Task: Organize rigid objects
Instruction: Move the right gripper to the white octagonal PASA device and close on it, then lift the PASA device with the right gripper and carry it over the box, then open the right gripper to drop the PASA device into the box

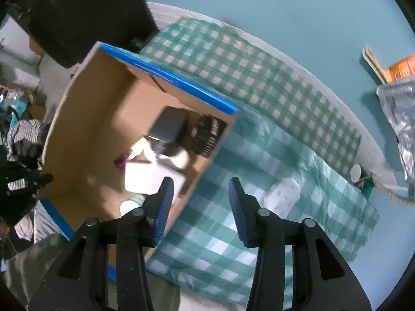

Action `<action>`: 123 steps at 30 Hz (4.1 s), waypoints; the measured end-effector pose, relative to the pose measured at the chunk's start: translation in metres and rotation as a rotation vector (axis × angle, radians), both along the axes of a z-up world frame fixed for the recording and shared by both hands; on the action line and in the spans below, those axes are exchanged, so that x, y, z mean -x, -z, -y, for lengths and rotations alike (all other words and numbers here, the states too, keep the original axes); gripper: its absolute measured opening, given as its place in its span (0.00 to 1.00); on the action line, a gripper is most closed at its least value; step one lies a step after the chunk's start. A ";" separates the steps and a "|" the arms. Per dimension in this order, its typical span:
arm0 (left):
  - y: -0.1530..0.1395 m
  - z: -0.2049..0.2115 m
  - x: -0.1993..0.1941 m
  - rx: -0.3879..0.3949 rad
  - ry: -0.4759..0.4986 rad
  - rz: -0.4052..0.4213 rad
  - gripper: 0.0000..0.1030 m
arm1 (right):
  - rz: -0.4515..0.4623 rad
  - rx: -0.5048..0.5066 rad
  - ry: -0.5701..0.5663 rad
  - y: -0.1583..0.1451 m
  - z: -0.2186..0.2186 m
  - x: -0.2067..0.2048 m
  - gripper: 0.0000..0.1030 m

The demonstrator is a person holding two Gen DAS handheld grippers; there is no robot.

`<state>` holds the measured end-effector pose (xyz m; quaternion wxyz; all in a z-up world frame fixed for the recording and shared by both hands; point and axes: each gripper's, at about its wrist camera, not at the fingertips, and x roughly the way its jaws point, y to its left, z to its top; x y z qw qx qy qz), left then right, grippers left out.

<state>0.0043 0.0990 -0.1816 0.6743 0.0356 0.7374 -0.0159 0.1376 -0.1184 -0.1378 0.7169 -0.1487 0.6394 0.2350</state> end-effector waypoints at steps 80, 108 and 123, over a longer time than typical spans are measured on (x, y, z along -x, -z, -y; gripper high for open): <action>-0.001 0.000 -0.002 -0.005 -0.008 0.002 0.06 | -0.118 0.020 0.321 0.059 0.100 -0.029 0.53; -0.002 -0.001 0.001 0.002 -0.011 0.010 0.07 | -0.028 -0.033 -0.129 -0.005 -0.026 0.017 0.53; -0.002 -0.002 0.002 0.003 -0.013 0.010 0.07 | -0.024 0.063 -0.332 0.026 -0.075 0.035 0.53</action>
